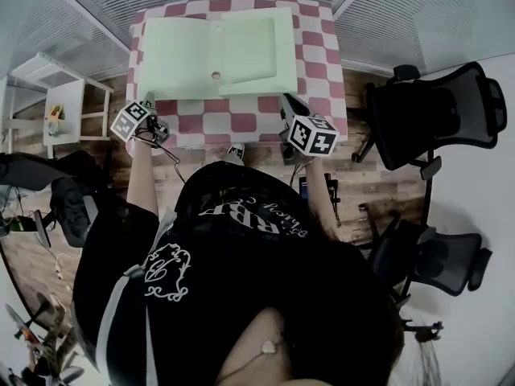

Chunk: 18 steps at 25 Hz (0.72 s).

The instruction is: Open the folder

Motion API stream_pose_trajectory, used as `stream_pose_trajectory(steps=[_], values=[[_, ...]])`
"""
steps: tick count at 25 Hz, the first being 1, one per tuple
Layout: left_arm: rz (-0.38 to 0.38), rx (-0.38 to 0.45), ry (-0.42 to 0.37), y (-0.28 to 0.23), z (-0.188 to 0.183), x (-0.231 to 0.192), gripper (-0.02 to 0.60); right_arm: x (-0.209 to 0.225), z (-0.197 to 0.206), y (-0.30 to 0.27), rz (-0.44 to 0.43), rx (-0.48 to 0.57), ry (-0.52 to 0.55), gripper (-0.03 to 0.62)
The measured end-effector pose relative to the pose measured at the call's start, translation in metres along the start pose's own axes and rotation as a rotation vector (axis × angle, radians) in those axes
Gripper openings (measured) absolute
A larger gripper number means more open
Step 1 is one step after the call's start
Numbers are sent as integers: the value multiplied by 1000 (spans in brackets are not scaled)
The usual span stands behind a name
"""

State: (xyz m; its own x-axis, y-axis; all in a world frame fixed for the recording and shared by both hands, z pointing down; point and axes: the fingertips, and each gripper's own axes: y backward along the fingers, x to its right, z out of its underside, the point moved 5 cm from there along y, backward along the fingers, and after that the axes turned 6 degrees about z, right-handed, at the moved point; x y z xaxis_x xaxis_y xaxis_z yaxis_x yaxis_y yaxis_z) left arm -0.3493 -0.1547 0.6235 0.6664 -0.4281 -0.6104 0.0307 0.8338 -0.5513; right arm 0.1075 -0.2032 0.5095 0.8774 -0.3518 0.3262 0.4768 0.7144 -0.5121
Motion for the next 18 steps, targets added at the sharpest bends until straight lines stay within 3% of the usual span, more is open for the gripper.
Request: stream_pose_trajectory(steps=[3,10,13,18], values=[[92,37,-27,15,-7,20,169,-9,6,15,-24,6,11,12],[367,133,92,63,-5,82,178,-27,17,53,-56,39,38,12],[459,124,48,89,11,114,178,-33,23,77,-68,66,37,12],[564,67,-96,144,57,152,176,-49,40,118,-94,105,34,12]])
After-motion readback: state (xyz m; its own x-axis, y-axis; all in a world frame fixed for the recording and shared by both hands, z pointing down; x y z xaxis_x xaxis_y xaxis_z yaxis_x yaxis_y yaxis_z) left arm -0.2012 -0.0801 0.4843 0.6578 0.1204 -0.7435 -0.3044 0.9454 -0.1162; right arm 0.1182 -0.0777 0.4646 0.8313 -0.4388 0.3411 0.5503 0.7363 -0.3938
